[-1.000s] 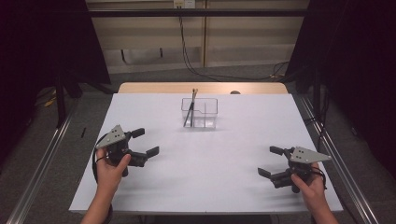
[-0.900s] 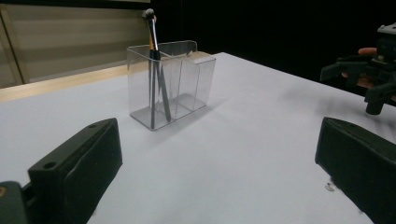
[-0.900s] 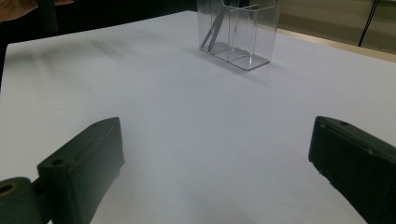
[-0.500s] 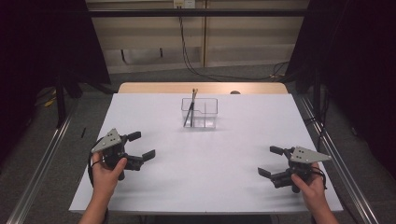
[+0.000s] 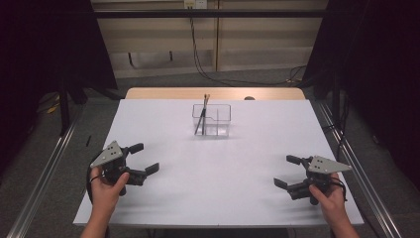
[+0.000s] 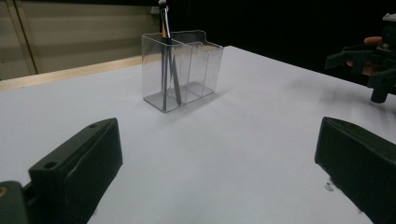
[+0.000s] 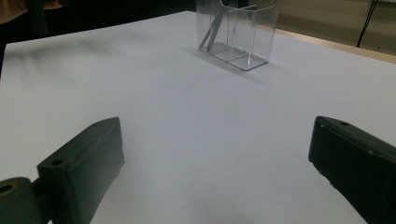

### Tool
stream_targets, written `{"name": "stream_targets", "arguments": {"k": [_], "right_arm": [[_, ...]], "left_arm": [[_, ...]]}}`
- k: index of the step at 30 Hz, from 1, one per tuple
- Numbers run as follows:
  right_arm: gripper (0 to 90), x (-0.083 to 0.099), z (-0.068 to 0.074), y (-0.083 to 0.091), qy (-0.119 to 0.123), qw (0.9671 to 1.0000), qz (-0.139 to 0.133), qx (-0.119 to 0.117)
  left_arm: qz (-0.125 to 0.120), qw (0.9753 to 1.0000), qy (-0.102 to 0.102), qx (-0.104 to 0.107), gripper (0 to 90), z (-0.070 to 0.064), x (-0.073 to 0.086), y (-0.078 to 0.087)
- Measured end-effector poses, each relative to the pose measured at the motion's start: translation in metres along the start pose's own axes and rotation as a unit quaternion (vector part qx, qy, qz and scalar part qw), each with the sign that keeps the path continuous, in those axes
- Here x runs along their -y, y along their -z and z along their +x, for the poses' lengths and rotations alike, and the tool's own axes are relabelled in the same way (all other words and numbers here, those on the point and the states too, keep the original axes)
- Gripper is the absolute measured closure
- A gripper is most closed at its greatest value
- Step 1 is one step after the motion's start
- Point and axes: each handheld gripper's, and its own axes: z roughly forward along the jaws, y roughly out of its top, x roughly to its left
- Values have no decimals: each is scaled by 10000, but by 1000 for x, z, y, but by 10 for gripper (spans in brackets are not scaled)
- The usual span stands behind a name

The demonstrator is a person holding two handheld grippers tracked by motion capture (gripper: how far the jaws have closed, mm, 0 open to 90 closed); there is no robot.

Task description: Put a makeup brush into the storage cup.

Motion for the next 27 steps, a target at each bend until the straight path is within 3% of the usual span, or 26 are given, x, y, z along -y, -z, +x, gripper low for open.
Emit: {"name": "stream_targets", "arguments": {"k": [27], "right_arm": [[27,-1,-3,0,29,10000,-11,20]], "left_arm": [[-25,10000,-10,-16,6,-4,7,12]]}}
